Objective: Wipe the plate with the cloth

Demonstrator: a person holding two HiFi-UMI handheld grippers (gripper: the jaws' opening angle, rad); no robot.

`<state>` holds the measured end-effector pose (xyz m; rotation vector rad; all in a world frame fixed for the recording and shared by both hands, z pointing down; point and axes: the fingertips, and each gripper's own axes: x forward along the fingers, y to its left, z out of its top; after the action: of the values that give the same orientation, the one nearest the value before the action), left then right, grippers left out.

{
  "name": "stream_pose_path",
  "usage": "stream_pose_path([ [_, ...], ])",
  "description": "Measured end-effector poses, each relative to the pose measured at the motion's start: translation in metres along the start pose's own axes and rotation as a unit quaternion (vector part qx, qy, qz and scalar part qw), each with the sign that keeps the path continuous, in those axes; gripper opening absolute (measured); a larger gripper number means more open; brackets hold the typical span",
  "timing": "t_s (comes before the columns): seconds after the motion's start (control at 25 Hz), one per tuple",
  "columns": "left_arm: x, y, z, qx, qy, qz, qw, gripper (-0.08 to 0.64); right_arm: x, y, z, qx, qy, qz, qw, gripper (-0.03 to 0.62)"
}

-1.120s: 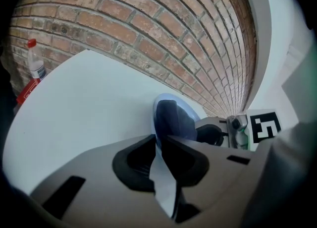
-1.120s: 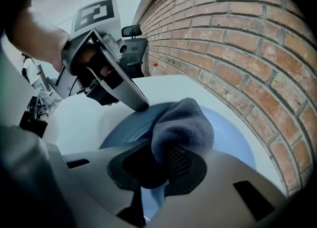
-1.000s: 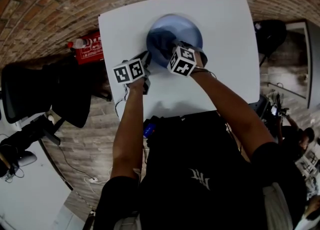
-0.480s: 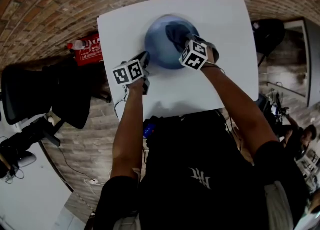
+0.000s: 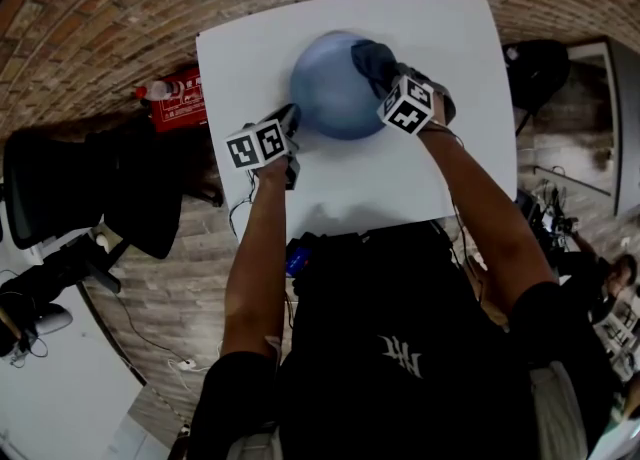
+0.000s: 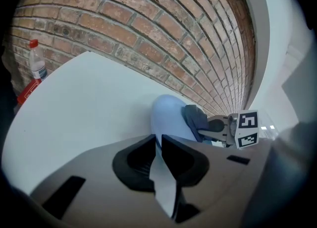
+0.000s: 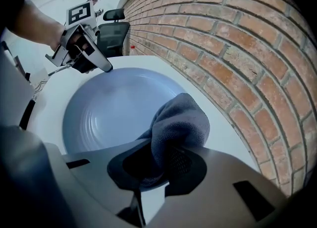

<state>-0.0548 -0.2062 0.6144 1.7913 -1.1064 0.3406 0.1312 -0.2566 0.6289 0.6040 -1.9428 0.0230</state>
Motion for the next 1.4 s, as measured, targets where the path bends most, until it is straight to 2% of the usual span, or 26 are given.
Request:
stream_pose_path([
  [0.24, -0.001, -0.001, -0.001, -0.003, 0.001, 0.004, 1.0000, 0.040, -0.004, 0.001, 0.008, 0.026, -0.002, 0.004, 1.000, 0.074],
  [0.4, -0.002, -0.001, -0.002, -0.006, 0.002, 0.003, 1.0000, 0.039, -0.015, 0.015, 0.049, 0.051, -0.060, 0.019, 0.997, 0.074],
  [0.6, -0.002, -0.002, -0.002, -0.008, 0.000, 0.005, 1.0000, 0.038, -0.022, 0.065, 0.105, 0.076, -0.125, 0.085, 0.986, 0.074],
  [0.72, -0.002, -0.002, -0.003, -0.011, -0.003, 0.007, 0.9999, 0.038, -0.015, 0.103, 0.117, 0.037, -0.116, 0.118, 0.986, 0.074],
  [0.88, -0.002, -0.002, -0.003, -0.012, -0.004, 0.007, 0.9999, 0.038, -0.001, 0.130, 0.116, 0.009, -0.094, 0.133, 0.987, 0.074],
  [1.4, -0.001, -0.002, -0.001, -0.011, -0.005, 0.005, 0.9999, 0.038, 0.009, 0.132, 0.098, -0.001, -0.083, 0.148, 0.986, 0.074],
])
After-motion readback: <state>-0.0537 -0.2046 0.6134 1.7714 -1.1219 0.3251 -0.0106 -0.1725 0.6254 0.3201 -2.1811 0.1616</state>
